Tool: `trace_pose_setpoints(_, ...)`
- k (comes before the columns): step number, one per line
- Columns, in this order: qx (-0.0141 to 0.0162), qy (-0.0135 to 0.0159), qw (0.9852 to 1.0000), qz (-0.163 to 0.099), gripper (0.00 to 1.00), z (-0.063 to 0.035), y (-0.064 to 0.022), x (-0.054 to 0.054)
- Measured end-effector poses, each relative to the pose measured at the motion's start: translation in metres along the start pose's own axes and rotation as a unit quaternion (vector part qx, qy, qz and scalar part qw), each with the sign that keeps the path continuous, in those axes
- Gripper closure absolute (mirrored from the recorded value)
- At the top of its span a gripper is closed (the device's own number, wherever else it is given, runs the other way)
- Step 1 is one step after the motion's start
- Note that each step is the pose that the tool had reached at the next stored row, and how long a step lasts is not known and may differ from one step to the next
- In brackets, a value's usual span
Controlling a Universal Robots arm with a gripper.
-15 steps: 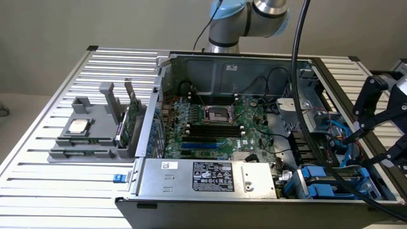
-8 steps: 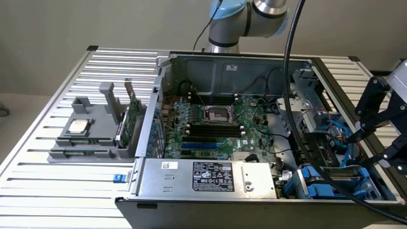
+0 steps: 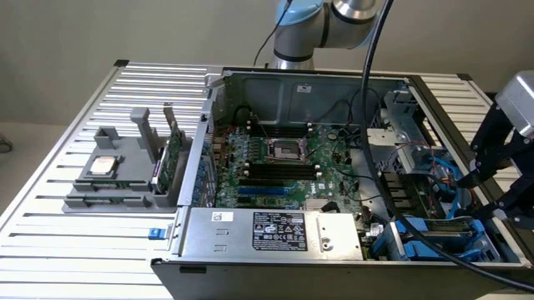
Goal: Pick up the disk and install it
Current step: 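Insert the disk into the insertion slot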
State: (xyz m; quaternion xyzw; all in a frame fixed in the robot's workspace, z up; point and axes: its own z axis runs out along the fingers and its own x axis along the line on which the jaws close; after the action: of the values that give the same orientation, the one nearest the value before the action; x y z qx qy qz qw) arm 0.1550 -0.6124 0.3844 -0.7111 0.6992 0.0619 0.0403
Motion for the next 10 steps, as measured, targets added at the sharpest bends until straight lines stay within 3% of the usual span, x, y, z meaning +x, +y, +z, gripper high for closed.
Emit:
trace_pose_setpoints(5,0.0065,-0.0013,0.999,0.045,0.55,0.0016,0.0,0.0002)
trace_pose_setpoints(10,0.0131,-0.0026,0.9959,0.09,0.55,0.0031,-0.0001,0.0004)
